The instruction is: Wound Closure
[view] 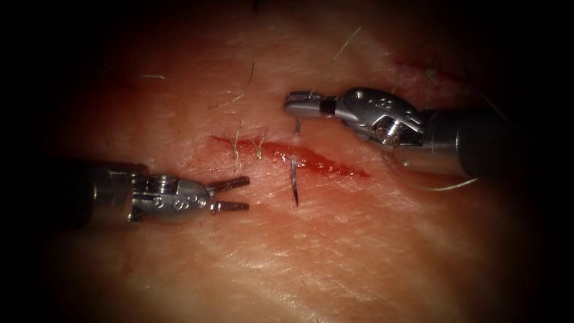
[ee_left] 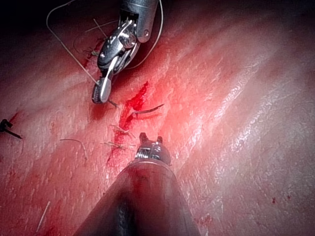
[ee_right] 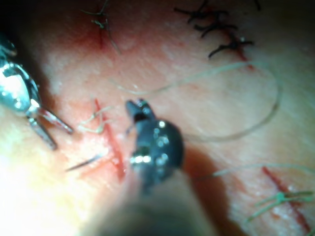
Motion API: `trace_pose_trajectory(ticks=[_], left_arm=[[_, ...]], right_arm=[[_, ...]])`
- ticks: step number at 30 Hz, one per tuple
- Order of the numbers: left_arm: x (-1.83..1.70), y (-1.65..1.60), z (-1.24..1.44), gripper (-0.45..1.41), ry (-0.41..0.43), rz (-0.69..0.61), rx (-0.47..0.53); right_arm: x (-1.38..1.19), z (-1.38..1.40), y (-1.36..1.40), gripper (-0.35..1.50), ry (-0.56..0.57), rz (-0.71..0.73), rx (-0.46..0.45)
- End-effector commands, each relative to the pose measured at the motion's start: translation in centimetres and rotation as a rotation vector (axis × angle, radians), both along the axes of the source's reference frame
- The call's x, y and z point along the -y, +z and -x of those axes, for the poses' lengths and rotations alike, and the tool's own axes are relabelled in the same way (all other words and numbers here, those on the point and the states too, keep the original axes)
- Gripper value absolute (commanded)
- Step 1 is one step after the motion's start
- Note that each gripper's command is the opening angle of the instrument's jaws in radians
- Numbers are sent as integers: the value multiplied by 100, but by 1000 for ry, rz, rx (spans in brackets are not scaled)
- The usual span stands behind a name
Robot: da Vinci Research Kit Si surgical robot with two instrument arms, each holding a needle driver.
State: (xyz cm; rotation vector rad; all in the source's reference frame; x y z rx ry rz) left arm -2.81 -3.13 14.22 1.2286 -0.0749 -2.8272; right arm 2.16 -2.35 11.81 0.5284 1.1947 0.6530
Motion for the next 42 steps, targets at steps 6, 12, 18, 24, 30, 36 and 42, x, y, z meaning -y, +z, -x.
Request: trace_pose_trajectory(ticks=[6, 12, 18, 24, 30, 36, 42], left_arm=[[4, 6, 6, 29, 0, -2, 1], [9, 2, 16, 27, 14, 1, 8], [26, -5, 42, 52, 95, 32, 47], [48, -3, 61, 86, 187, 60, 51], [37, 5, 62, 86, 204, 73, 57], [33, 11, 56, 84, 239, 58, 31], [46, -1, 46, 81, 254, 54, 30]], right_arm=[[31, -13, 18, -35, -65, -178, -3], [42, -14, 17, -35, -102, -270, -13], [33, -12, 11, 135, -21, -265, -56], [40, 3, 6, 146, -32, -229, -62], [43, 33, 4, 146, -58, -230, -73], [37, 50, 9, 146, -64, -230, -75], [20, 54, 22, 143, -71, -230, -68]])
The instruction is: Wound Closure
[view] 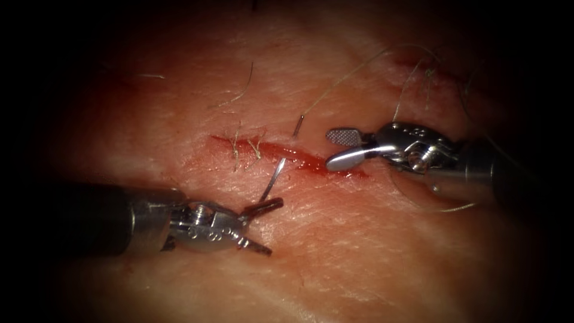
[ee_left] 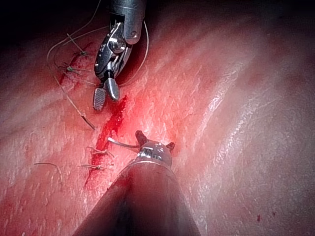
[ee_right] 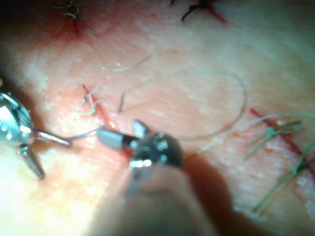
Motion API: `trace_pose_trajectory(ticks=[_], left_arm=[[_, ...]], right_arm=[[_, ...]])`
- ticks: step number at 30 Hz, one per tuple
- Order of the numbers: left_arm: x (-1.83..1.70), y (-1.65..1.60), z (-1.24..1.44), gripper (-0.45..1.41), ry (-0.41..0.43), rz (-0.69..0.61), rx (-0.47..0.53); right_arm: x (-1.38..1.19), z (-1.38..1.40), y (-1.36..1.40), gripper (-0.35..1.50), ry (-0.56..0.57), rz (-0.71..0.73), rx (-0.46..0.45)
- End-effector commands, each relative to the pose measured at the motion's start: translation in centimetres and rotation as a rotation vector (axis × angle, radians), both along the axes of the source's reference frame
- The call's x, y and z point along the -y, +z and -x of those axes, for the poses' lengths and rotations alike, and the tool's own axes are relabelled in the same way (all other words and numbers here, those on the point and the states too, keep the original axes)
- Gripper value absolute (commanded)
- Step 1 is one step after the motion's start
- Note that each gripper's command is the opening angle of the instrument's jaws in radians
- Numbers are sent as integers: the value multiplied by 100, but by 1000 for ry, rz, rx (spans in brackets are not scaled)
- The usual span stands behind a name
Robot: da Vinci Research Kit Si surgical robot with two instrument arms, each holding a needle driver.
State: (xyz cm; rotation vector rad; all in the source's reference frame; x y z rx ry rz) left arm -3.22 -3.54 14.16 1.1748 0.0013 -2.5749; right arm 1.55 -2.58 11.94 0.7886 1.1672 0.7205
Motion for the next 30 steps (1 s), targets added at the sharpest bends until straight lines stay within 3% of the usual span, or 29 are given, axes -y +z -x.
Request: trace_pose_trajectory(ticks=[1, 9, 15, 22, 30], left_arm=[[7, 3, 3, 81, 3, -2, 3], [28, -25, -16, 79, 15, -4, 6], [0, -41, -21, 81, -74, 46, 91], [-31, -19, -28, 81, -119, 63, 148], [-36, 1, -27, 79, -104, 66, 197]], right_arm=[[-4, -7, 11, 143, -1, 1, 5], [11, -10, 21, 141, -10, 15, 1], [27, -17, 29, 136, -28, 26, -13], [42, -21, 38, 136, -37, 48, -18], [46, -21, 41, 136, -39, 46, -18]])
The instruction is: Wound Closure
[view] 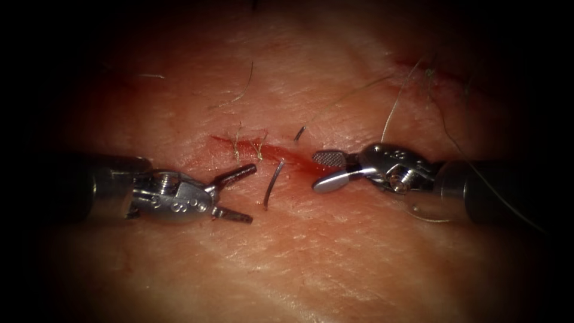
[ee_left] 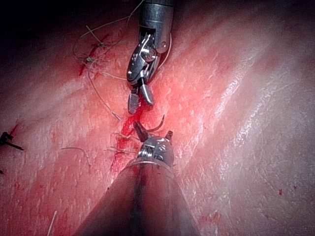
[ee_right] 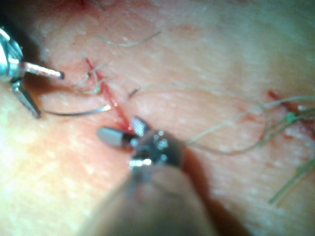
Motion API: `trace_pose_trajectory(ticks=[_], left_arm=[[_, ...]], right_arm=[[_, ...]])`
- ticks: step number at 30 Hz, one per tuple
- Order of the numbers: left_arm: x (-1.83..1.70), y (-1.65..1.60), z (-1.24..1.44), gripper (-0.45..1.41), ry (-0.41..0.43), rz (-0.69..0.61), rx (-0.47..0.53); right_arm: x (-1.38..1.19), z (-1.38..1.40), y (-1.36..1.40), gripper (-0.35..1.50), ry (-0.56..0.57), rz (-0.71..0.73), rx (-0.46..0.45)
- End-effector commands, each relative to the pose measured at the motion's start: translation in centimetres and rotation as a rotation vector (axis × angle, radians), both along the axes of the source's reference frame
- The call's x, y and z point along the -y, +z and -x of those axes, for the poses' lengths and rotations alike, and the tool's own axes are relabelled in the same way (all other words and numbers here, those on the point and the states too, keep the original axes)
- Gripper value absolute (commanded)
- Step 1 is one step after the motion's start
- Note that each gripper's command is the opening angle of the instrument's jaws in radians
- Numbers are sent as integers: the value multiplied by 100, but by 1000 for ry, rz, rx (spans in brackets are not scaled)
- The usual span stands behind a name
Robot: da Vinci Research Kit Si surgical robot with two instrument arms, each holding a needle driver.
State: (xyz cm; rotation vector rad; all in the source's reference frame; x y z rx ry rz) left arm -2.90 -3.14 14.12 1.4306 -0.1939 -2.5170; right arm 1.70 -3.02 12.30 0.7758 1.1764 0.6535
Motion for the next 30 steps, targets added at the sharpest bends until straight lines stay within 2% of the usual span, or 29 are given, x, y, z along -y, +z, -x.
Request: trace_pose_trajectory(ticks=[1, 15, 21, 22, 23, 26, 27, 30], left_arm=[[4, 7, 6, 79, 7, -1, 6], [6, 24, 29, 76, 55, 7, 46], [8, 30, 37, 64, 77, 11, 61], [8, 31, 37, 59, 79, 11, 63], [8, 31, 36, 41, 84, 11, 62], [10, 34, 35, -35, 121, 26, 35], [11, 36, 35, -45, 134, 35, 27], [12, 42, 37, -45, 150, 46, 19]], right_arm=[[1, -5, 5, 136, -1, -2, -2], [-6, -1, 0, 135, -1, -10, -3], [-7, 0, -3, 135, -2, -13, -4], [-8, 0, -3, 135, -2, -13, -4], [-8, 0, -3, 133, -2, -13, -4], [-8, 0, -4, 133, 0, -14, -3], [-8, 0, -5, 133, 0, -14, -3], [-7, 1, -9, 133, 1, -15, -3]])
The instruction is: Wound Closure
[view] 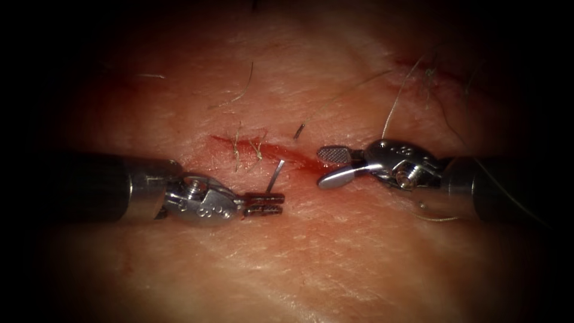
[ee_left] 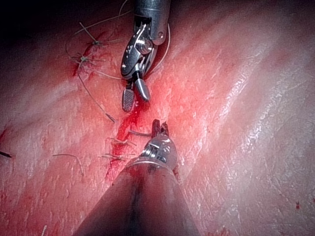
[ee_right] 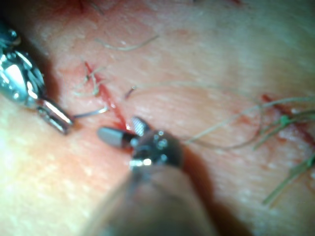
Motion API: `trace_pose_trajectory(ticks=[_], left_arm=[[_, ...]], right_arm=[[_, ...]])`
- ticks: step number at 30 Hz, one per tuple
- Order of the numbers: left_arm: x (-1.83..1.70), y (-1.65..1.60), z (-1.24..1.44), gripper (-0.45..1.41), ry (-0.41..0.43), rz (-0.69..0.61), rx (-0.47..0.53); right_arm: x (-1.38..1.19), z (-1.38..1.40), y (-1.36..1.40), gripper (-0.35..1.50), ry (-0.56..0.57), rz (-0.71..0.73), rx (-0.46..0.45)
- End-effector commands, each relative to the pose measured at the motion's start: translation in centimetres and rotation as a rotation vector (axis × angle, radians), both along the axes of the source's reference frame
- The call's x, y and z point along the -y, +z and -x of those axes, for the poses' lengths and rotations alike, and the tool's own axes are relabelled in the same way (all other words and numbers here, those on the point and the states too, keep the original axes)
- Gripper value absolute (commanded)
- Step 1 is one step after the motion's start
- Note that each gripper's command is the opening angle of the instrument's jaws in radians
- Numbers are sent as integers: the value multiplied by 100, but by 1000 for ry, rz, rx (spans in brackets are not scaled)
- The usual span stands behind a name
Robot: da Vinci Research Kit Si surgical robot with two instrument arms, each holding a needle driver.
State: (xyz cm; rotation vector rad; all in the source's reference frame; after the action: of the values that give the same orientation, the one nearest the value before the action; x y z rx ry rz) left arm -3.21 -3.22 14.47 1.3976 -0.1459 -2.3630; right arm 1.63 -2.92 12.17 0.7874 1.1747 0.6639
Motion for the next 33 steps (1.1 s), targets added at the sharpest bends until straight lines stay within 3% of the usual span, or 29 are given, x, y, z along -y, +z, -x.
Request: trace_pose_trajectory(ticks=[1, 8, 11, 12, 16, 18, 24, 33], left_arm=[[4, 7, 6, -45, 7, -6, 0], [5, -4, 7, -45, 22, -219, 39], [4, -37, 4, -45, 46, -400, 66], [4, -37, 4, -45, 46, -400, 66], [8, -94, 2, -45, 55, -665, 69], [12, -112, 0, -45, 78, -729, 73], [6, -156, -2, -45, 85, -758, 135], [-65, -196, -12, -45, -136, -525, 101]], right_arm=[[4, -6, 2, 133, 0, -1, -1], [9, -2, -16, 133, 0, -11, -2], [13, -4, -24, 133, -4, -14, -6], [13, -4, -24, 133, -4, -14, -6], [20, -5, -28, 133, -8, -12, -9], [22, -5, -29, 135, -12, -12, -12], [24, -5, -33, 135, -5, -15, -30], [32, -12, -61, 131, 56, 0, -131]])
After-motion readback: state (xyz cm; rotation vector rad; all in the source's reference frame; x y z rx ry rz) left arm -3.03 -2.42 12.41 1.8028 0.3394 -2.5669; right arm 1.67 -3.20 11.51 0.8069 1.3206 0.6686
